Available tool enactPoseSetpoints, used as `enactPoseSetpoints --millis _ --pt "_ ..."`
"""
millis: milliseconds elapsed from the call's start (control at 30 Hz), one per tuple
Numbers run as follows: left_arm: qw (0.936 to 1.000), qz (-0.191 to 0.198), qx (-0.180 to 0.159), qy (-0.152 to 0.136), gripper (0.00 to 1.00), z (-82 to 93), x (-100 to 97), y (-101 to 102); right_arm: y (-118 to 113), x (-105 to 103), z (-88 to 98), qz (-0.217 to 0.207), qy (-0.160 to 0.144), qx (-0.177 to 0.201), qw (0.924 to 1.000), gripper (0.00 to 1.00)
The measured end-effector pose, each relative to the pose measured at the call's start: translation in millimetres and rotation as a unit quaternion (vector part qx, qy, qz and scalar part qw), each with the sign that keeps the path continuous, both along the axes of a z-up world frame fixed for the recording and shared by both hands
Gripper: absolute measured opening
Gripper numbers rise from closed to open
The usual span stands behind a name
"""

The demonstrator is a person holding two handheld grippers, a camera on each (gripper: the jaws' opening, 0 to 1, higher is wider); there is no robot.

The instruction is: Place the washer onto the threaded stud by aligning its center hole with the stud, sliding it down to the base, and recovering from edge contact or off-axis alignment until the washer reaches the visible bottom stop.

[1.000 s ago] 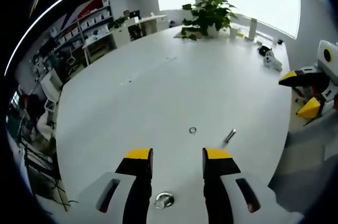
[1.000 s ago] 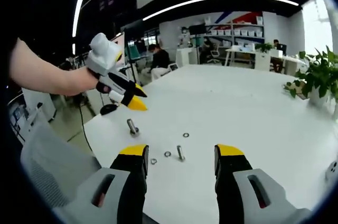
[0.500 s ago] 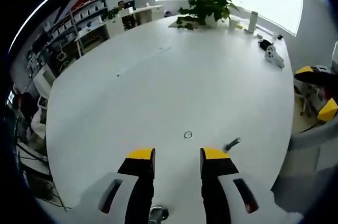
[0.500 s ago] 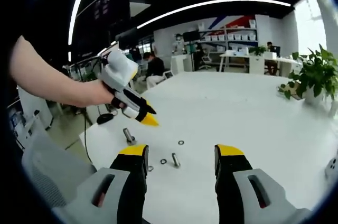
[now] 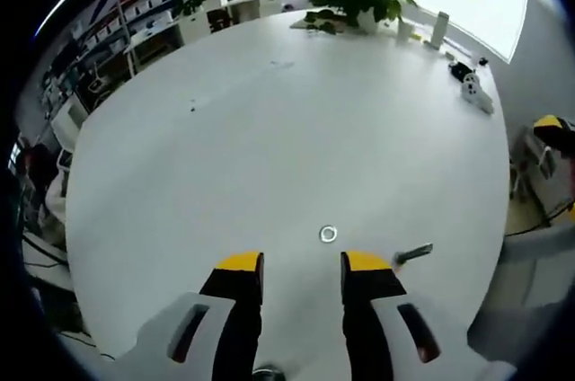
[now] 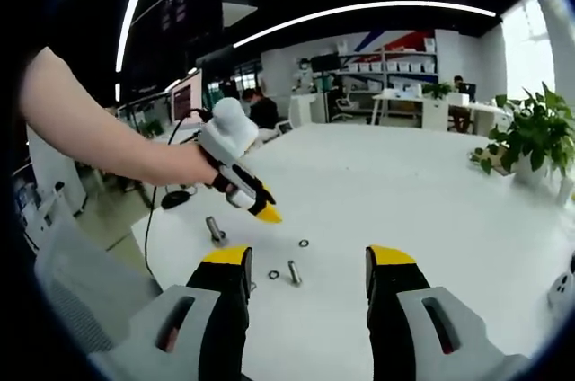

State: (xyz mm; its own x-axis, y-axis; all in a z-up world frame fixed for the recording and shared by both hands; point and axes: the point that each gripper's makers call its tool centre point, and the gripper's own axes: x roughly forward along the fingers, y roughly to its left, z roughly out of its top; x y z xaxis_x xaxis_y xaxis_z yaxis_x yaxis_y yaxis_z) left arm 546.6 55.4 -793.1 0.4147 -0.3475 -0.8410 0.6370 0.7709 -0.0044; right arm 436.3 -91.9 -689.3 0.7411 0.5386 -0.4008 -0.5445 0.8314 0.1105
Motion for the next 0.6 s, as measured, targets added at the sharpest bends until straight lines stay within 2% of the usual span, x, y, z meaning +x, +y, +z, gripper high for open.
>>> enactPoseSetpoints --millis 100,400,600 --pt "0.9999 -0.004 0.001 0.014 0.31 -7.2 0.8 -1 1 0 -0.7 0.001 0.001 0.0 1.0 0.53" --pt "0.9994 -0.001 0.014 0.03 0.3 -27.5 9.3 -1 -2 0 -0.6 -0.003 0.002 0.0 1.0 0.53" --pt "0.999 -0.011 0.022 0.037 0.29 -34.6 13.5 -6 -2 1 -2.1 -0.006 0.005 0.0 1.0 0.53"
